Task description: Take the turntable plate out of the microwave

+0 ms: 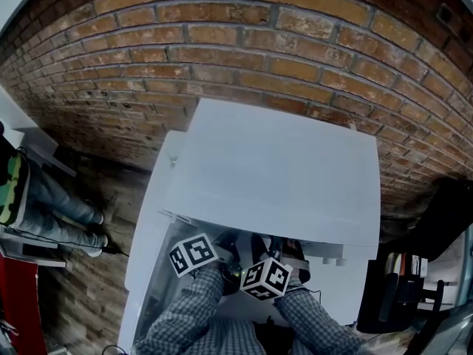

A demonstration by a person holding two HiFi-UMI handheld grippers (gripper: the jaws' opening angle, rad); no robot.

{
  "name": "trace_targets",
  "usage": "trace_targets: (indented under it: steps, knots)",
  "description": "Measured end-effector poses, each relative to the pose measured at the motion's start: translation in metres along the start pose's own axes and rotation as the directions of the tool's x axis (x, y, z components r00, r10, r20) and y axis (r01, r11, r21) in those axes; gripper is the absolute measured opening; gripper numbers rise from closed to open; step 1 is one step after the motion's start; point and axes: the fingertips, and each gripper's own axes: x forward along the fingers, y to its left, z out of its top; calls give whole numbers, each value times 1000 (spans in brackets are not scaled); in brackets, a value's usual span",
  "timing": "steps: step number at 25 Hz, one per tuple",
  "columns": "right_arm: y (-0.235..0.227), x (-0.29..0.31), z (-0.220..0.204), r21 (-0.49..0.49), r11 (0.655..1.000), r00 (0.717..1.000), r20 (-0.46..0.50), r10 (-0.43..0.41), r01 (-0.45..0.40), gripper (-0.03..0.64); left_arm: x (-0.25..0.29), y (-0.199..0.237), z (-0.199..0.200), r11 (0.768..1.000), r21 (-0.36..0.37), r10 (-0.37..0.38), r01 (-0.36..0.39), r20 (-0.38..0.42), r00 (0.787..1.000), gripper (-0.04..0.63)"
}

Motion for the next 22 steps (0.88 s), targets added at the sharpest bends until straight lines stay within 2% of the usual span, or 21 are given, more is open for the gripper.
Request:
trace_targets:
  steps: [5, 12, 18, 22]
  knots:
    - [1, 8, 0, -29, 999, 1000, 8, 22, -21, 107, 1, 1, 0, 1000, 7, 2, -2, -5, 1000, 37]
    - [0, 5, 1, -24, 1000, 999, 38, -7, 8, 91, 4, -2, 2, 998, 59, -16, 16, -11, 1000, 37]
    - [-2, -1, 8, 7, 1000, 998, 68, 8, -8, 89, 12, -11, 8, 996, 43, -77, 76, 13, 997, 37]
    - [-2, -3, 9, -2, 1000, 997, 73, 25, -25, 86, 17, -11, 10, 996, 32, -89, 88, 24, 996, 40]
